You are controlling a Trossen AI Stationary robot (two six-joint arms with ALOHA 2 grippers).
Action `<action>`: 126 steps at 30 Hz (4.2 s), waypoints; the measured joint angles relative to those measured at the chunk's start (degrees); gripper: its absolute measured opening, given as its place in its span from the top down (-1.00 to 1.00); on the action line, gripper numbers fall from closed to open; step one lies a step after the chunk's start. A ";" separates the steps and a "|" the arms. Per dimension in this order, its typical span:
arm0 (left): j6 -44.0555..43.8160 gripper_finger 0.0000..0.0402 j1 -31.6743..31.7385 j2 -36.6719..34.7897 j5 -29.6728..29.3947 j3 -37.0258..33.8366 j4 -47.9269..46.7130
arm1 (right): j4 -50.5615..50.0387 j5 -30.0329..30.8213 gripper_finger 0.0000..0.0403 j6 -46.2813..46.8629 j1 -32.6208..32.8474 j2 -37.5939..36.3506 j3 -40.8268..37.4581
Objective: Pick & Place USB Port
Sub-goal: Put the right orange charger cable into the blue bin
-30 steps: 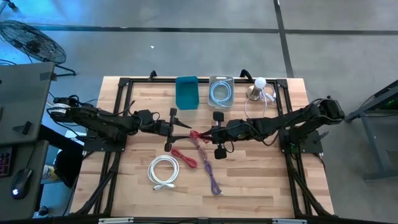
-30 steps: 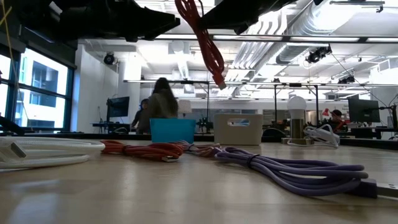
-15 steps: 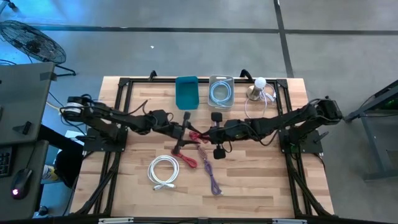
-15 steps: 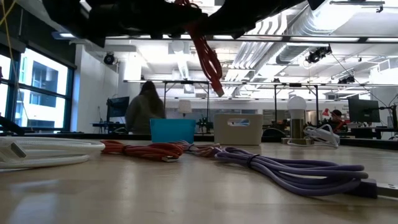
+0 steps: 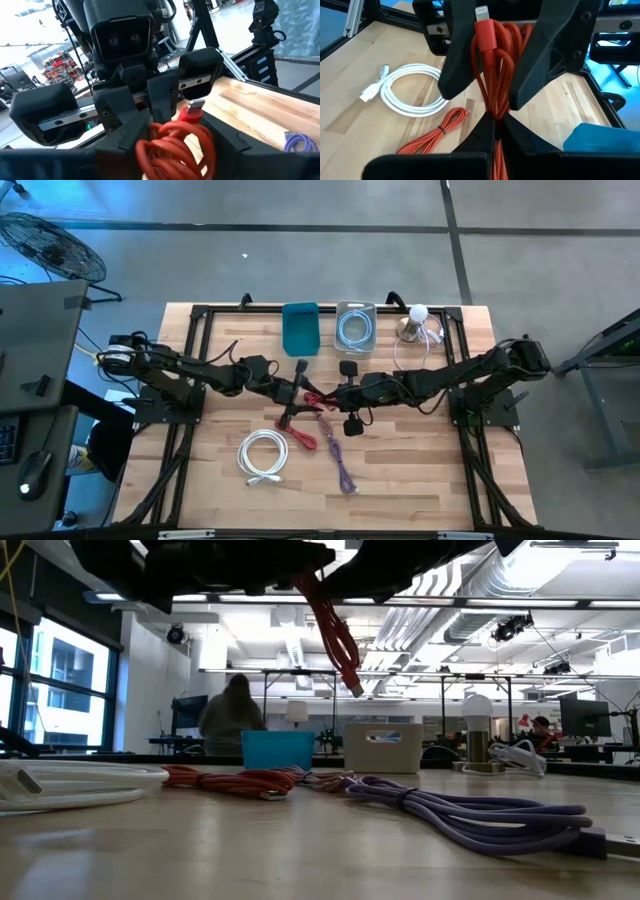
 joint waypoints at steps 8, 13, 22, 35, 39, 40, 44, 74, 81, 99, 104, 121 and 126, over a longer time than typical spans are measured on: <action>2.92 0.85 0.00 -0.06 0.15 0.00 -0.04 | -0.04 -0.04 0.98 0.00 0.00 0.00 0.00; 3.00 0.85 0.00 -0.09 0.09 0.00 -0.46 | -0.13 -0.02 0.98 0.00 0.00 0.00 0.00; 3.44 0.86 0.00 -0.08 1.05 0.00 -0.52 | -0.26 0.23 0.86 0.04 0.04 0.00 0.00; 3.96 0.86 0.00 -0.07 1.23 -0.01 -1.41 | -1.03 1.36 0.51 1.73 0.04 -0.02 0.00; 4.04 0.86 0.00 -0.07 1.03 -0.02 -1.75 | -2.24 2.93 0.35 2.79 0.04 -0.02 0.00; 4.05 0.86 0.02 -0.07 0.86 -0.02 -1.98 | -2.90 3.75 0.31 2.82 0.04 -0.02 0.00; 5.68 0.86 0.02 -0.59 -1.54 -0.11 -3.51 | -4.26 8.04 0.16 2.73 0.04 -0.02 0.00; 17.54 0.87 9.73 -22.08 -14.76 -0.11 -31.88 | -7.61 13.27 0.02 2.82 0.04 -0.24 0.00; 17.51 0.87 18.09 -22.08 -12.47 -0.11 -32.40 | -7.69 12.46 0.02 3.04 0.04 -0.24 0.00; 19.53 0.87 35.53 -22.05 -3.62 -0.11 -35.02 | -7.69 12.41 0.04 4.05 0.04 -0.24 0.00; 18.92 0.87 37.71 -21.99 2.04 -0.11 -35.55 | -7.63 12.03 0.04 4.17 0.04 -0.24 0.00; 18.41 0.82 37.94 -9.92 0.00 -0.07 -26.10 | -6.60 11.32 0.09 4.51 0.04 -0.24 0.00; 19.55 0.78 37.99 -9.81 -3.27 -0.07 -26.55 | -6.62 11.12 0.09 4.59 0.03 -0.24 0.00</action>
